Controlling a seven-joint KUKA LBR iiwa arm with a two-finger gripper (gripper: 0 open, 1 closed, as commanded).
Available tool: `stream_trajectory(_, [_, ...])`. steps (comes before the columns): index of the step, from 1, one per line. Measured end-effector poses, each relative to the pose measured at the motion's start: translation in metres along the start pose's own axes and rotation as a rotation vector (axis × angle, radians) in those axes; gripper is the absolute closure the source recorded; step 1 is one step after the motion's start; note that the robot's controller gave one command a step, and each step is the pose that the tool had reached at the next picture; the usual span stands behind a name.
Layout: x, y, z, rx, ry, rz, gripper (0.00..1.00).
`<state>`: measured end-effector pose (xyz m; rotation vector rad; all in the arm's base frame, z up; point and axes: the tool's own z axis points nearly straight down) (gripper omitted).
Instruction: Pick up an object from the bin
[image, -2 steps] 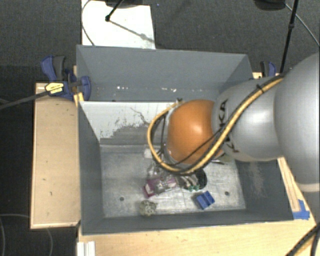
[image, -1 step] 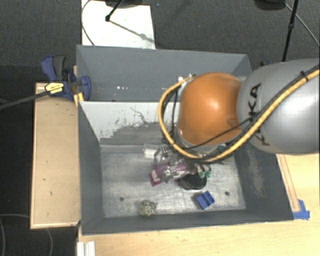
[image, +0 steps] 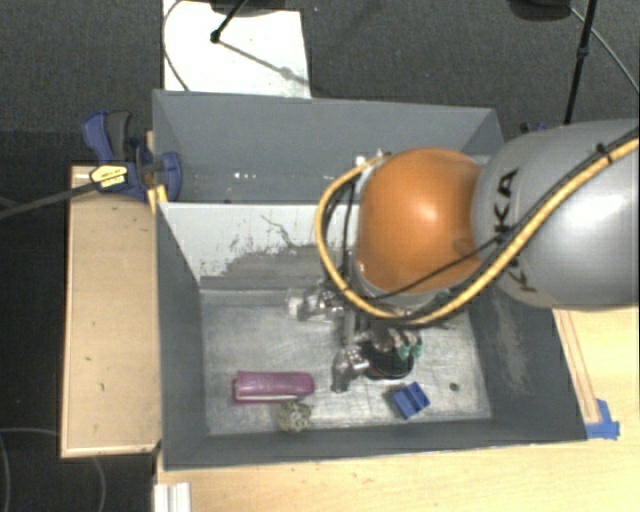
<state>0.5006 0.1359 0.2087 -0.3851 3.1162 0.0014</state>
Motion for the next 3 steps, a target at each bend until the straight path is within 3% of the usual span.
stream_trajectory(1, [0.009,0.025,0.116,-0.001,0.007,-0.233,0.0])
stream_trajectory(2, [0.003,0.024,0.11,0.0,-0.01,-0.224,1.0])
stream_trajectory(3, [0.011,0.005,-0.06,0.002,-0.007,-0.481,1.0])
